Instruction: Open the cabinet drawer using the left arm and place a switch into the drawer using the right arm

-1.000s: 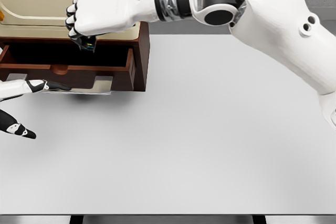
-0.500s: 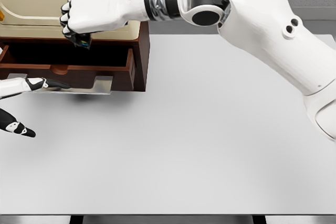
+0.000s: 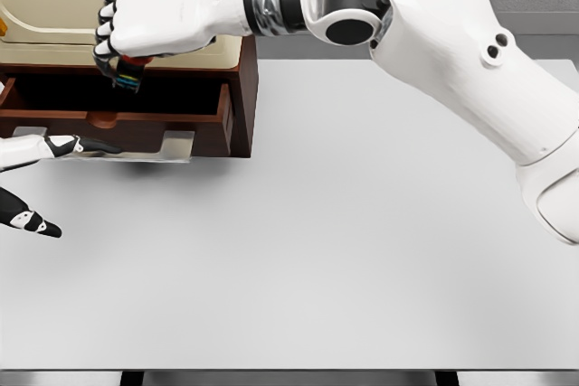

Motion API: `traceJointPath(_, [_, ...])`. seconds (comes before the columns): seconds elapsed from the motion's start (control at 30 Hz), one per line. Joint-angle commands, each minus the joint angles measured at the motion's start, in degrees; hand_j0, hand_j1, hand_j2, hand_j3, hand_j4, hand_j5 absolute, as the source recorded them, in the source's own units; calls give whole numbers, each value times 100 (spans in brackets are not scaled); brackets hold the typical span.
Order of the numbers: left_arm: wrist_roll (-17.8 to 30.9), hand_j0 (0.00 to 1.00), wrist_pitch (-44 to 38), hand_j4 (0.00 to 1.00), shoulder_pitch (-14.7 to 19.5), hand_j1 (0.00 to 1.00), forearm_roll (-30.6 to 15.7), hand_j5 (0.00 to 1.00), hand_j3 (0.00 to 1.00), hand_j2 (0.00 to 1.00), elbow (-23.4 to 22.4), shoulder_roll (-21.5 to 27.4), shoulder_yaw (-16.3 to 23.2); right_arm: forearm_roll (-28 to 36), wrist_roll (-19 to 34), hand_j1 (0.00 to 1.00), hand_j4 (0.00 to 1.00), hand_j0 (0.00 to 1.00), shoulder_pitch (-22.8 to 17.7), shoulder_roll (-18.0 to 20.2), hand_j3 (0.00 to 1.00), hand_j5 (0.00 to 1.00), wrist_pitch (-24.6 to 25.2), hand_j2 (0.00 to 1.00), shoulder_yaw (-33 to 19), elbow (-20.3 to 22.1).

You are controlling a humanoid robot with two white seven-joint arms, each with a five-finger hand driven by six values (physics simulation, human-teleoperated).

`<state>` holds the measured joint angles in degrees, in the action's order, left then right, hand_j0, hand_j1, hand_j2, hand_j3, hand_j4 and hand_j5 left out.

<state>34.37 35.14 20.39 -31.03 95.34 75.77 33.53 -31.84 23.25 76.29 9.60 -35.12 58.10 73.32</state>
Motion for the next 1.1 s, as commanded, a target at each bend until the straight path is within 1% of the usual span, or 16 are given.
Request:
traceJointPath(0.0, [0,100,-14,100,-9,100,-43,100,100,100,2,8,-4,20,-5,80,80,80,0,-20,80,80,12,80,-9,-2])
traceJointPath(0.07, [0,100,-14,100,-9,100,-43,100,100,100,2,8,-4,20,-14,88,88,88,0,-20,88,88,12,88,0,15])
traceJointPath(0.13, [0,100,-14,100,-9,100,-35,100,100,100,2,8,-4,20,-14,91,91,91,0,-108,91,91,12,91,0,24])
traceJointPath(0.27, [0,100,-14,100,-9,100,-35,100,100,100,2,-1,-4,20,-14,91,91,91,-44,-143,91,91,12,91,0,42])
traceJointPath(0.33, [0,100,-14,100,0,100,-35,100,100,100,20,-1,-4,29,4,91,91,91,-53,-11,91,91,12,91,-35,103])
traceJointPath(0.37, [0,100,-14,100,0,100,-35,100,100,100,46,8,-4,47,12,91,91,91,-53,313,91,91,12,91,-53,252])
traceJointPath(0.4, [0,100,-14,100,9,100,-43,100,100,100,81,8,-13,117,-5,92,92,92,-53,823,92,92,12,92,-88,665])
traceJointPath(0.47, [8,100,-14,100,-26,100,-35,100,100,100,134,25,-163,705,-5,100,100,100,-62,2027,100,100,12,100,-79,1526])
traceJointPath(0.5, [26,100,-14,100,-18,100,-26,100,100,100,169,17,-171,960,-14,100,100,100,-79,2572,100,100,12,100,-53,1895])
traceJointPath(0.6, [63,100,-14,100,-35,100,-8,100,100,100,424,16,-452,1874,-216,100,100,100,-79,3794,100,100,12,100,237,2002])
traceJointPath(0.67, [63,100,-14,100,-26,100,-8,100,100,100,485,8,-611,1875,-576,100,100,100,-79,4304,100,100,12,100,404,2010])
traceJointPath(0.77, [63,100,-14,100,0,100,18,100,100,100,503,-212,-769,1884,-647,100,100,100,-149,4542,100,100,12,100,870,2019])
traceJointPath(0.8, [63,100,-14,100,-9,100,36,100,100,100,503,-370,-909,1875,-664,100,100,100,-228,4559,100,100,12,100,905,2063])
traceJointPath(0.9, [63,100,-14,100,18,100,62,100,100,100,529,-730,-1015,1883,-664,100,100,100,-290,4612,100,100,12,100,967,2081])
traceJointPath(0.97, [63,100,-14,100,176,100,229,100,100,100,547,-1047,-1015,1884,-673,100,100,100,-325,4673,100,100,12,100,967,2072])
traceJointPath(1.07, [63,100,-14,100,255,100,440,100,100,100,556,-1232,-1015,1884,-673,100,100,100,-404,4726,100,100,12,100,949,2063])
